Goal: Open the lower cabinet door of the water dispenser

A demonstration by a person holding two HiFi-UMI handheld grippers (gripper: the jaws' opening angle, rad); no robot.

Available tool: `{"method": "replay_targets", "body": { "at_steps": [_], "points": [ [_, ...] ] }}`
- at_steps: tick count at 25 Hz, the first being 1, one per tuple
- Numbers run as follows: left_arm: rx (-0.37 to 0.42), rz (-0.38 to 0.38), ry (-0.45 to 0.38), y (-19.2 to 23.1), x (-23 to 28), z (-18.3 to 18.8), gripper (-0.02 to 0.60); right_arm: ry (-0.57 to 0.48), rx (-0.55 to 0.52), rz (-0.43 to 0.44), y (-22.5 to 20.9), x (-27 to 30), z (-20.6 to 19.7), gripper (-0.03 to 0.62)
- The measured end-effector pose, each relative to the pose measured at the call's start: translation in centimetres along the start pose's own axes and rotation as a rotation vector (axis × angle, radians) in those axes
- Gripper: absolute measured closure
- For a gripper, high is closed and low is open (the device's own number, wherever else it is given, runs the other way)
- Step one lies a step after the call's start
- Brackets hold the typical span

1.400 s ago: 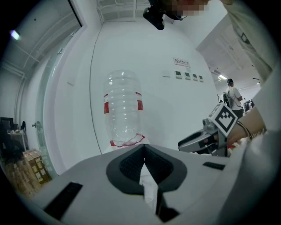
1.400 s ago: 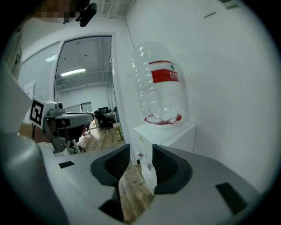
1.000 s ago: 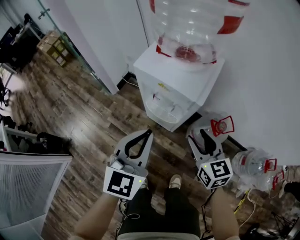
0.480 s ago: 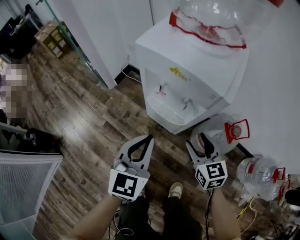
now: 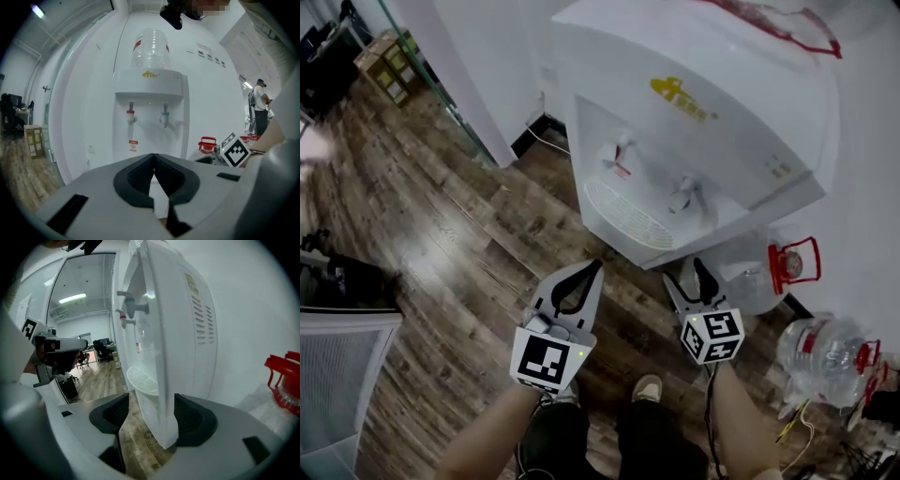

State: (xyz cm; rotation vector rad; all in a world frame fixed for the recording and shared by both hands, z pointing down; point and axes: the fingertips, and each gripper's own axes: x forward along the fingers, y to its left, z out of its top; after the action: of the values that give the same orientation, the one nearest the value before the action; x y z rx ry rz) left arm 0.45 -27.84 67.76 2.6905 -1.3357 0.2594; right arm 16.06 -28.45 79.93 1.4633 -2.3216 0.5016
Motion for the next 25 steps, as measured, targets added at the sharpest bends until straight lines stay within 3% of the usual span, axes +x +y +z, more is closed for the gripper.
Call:
{"method": "replay_targets", "body": {
  "at_steps": [8,12,15,21,25],
  "points": [
    [-0.031,0.064,0.038,2.9,2.7,-5.9,0.575,0.051,0.056,-0.022,-3.4,5.0,-4.8,0.279],
    [-0.021,0.061,0.043,3.1,3.4,-7.4,0.575,0.053,0.007,-0.068,-4.8,6.9,-5.7,0.279],
    [0.001,0.052,0.040,3.1,4.4,-8.1,0.575,0.036,-0.032,-0.076,-5.4,7.7,-5.4,0.217],
    [-0.007,0.025,0.036,2.4,5.5,-8.6,0.575,0.035,-0.037,-0.094,-5.0,8.0,-5.8,0.237],
    [-0.018,0.028,0.065,2.3,5.1,-9.2,0.575,0.045,0.042,-0.156,-4.6,7.7,-6.2,0.291]
  ]
}}
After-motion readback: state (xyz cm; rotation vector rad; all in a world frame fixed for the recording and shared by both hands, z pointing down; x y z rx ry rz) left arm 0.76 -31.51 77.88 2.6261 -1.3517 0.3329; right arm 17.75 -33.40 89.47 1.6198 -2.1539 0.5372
